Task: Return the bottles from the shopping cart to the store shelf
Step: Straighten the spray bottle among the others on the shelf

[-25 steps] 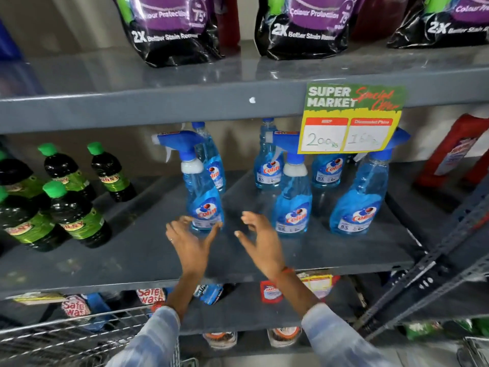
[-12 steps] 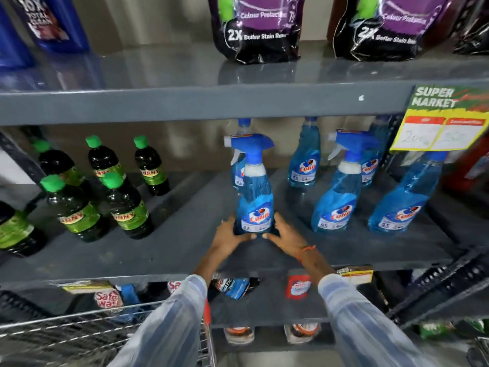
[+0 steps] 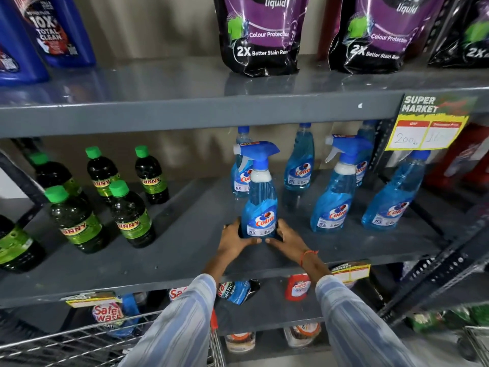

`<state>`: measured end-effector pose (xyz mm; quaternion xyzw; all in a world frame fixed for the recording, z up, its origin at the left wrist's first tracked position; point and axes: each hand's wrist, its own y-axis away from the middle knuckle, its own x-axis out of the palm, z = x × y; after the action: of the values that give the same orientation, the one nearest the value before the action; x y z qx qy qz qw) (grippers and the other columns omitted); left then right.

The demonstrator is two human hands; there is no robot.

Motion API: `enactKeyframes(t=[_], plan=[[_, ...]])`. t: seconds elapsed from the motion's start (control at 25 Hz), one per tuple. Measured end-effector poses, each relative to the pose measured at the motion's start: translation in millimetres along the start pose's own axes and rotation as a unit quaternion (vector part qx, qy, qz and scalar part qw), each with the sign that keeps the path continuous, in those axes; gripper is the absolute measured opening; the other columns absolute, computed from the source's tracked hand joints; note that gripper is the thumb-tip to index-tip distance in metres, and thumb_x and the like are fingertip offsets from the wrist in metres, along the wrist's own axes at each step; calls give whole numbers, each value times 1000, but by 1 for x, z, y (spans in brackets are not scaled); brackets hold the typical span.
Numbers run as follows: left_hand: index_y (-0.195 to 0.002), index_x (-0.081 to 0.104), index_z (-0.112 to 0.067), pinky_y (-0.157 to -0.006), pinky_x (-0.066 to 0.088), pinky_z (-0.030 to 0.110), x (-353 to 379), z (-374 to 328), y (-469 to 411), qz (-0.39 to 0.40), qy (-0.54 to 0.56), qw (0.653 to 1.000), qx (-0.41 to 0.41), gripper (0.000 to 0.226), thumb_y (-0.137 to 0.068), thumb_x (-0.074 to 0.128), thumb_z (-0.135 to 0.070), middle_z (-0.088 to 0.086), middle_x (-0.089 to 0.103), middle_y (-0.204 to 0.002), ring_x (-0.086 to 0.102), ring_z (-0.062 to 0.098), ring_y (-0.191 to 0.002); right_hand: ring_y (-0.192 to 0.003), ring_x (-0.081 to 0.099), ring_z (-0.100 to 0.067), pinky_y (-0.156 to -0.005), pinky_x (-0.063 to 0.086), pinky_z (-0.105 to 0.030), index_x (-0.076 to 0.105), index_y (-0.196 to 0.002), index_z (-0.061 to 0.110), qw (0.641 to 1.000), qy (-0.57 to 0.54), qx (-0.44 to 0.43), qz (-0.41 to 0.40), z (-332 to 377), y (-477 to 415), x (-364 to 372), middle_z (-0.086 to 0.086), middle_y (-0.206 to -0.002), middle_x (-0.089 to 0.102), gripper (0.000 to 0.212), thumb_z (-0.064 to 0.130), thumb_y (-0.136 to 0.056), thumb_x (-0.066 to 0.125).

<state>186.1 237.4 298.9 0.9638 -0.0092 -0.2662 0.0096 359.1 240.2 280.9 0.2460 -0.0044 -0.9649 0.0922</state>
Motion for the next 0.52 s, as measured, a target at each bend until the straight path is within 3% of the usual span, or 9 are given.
enactKeyframes(t=[0.52], plan=[[-117,55,-9,-85,48,26,2,2,1,2,14,1000,-15,66,-60,85,-21,13,68,-117,64,24,-106,-115,54,-22,-103,44,-39,44,-118,9,1000,-9,-19,8,5,6,-3,-14,-126,57,46,8,-78,66]])
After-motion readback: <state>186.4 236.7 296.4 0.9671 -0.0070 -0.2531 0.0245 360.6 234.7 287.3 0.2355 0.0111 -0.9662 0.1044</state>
